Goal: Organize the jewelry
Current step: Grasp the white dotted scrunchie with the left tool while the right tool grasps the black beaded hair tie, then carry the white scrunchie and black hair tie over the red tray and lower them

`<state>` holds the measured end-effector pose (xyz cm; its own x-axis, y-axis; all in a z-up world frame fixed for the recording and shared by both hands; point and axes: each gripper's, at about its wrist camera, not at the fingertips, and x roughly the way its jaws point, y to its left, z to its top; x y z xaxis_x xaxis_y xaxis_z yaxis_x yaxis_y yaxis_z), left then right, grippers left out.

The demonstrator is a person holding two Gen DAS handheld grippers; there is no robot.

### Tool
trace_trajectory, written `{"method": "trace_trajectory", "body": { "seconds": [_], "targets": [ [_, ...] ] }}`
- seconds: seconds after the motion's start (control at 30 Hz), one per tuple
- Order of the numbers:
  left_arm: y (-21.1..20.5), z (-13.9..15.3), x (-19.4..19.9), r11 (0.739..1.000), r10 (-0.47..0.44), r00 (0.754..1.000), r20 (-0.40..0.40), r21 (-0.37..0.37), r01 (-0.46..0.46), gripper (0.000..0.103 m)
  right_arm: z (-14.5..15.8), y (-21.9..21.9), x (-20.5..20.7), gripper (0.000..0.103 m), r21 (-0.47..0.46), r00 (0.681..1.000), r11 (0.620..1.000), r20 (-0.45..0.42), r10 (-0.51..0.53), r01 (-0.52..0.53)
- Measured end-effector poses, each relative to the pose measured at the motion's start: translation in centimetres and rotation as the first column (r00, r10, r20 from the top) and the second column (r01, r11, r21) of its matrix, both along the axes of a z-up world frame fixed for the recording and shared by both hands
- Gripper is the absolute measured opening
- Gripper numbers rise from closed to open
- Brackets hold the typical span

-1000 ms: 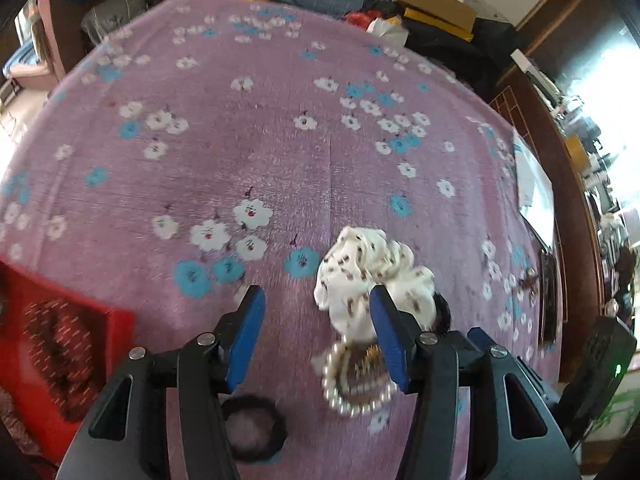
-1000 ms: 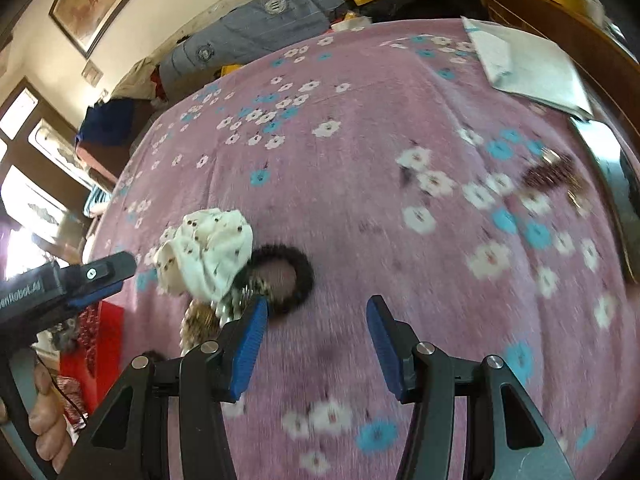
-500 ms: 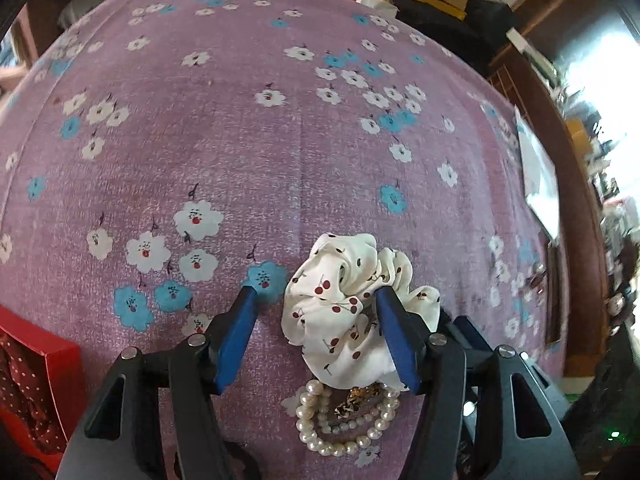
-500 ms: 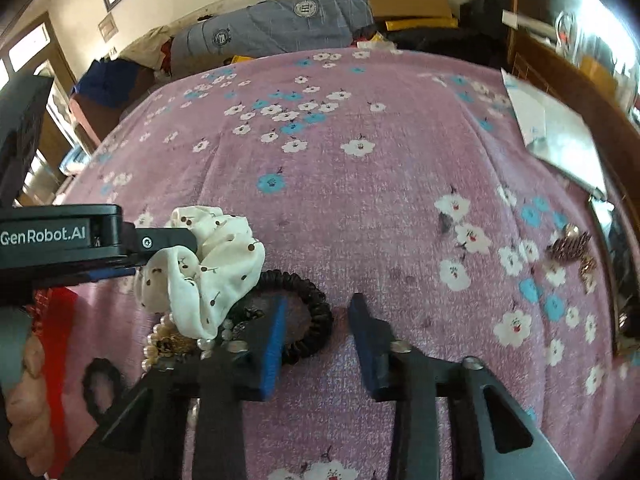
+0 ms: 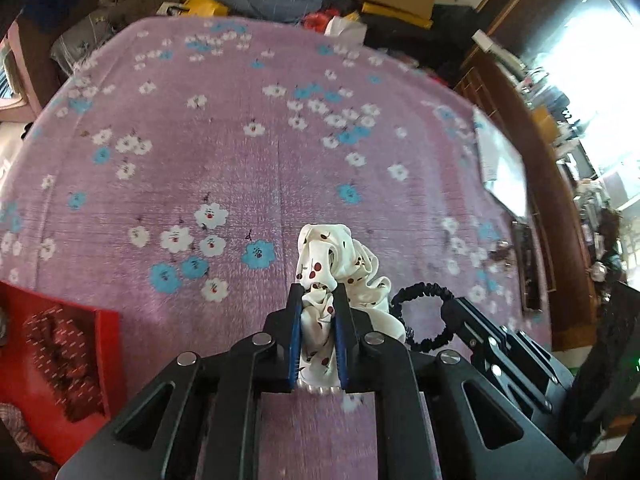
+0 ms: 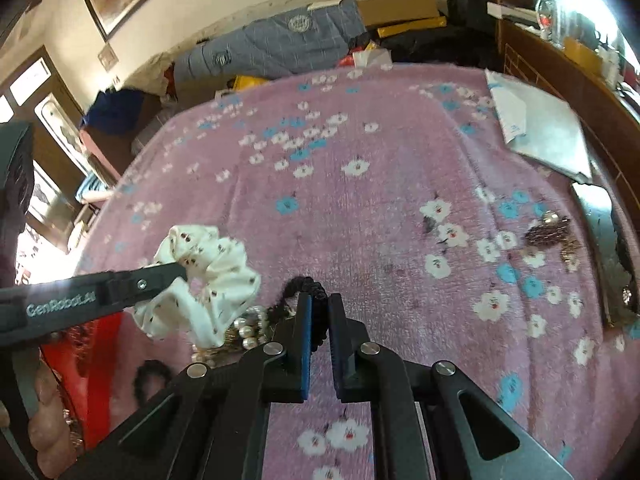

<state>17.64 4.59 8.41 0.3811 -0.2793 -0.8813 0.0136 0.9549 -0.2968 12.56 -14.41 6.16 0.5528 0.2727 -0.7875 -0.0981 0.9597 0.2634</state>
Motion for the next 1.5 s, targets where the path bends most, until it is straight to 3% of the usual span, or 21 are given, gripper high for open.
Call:
{"method": "trace_trajectory", "body": {
  "seconds": [0.17, 0.47, 0.7, 0.9, 1.07, 1.5],
  "targets": [
    [1.8, 3.5, -3.1, 1.000, 0.003, 0.999, 0.052, -0.023, -0.002, 0.013, 2.8, 0.1, -2.1, 0.009, 0.032, 0.999, 0.999, 0.034, -0.003, 0.002],
    [6.1, 8.3, -9.7, 0.999, 0.031, 0.989, 0.143, 0.017, -0.034, 0.013, 6.5, 2.8, -6.0, 0.009, 0.041, 0.996, 0.998, 0.079, 0.035, -0.039],
    [13.9, 10.2, -15.5, 0.985, 0.139, 0.973, 0.185, 0.072, -0.154, 0.013, 8.8, 6.2, -9.2, 0.009, 0.051, 0.991, 0.995, 0.106, 0.084, -0.090],
    [21.7, 9.3, -18.8, 0.951, 0.265, 0.950, 0.165, 0.118, -0.286, 0.013, 9.8, 9.7, -10.9, 0.009, 0.058, 0.984, 0.988, 0.116, 0.134, -0.141],
    [26.7, 7.5, -20.1, 0.931, 0.335, 0.933, 0.127, 0.110, -0.349, 0.013, 9.3, 13.2, -11.2, 0.009, 0.059, 0.981, 0.982, 0.092, 0.171, -0.177],
    [30.4, 1.9, -18.2, 0.942, 0.330, 0.943, 0.037, 0.051, -0.332, 0.013, 6.9, 25.5, -9.1, 0.009, 0.082, 0.952, 0.948, 0.032, 0.305, -0.307]
  ]
}}
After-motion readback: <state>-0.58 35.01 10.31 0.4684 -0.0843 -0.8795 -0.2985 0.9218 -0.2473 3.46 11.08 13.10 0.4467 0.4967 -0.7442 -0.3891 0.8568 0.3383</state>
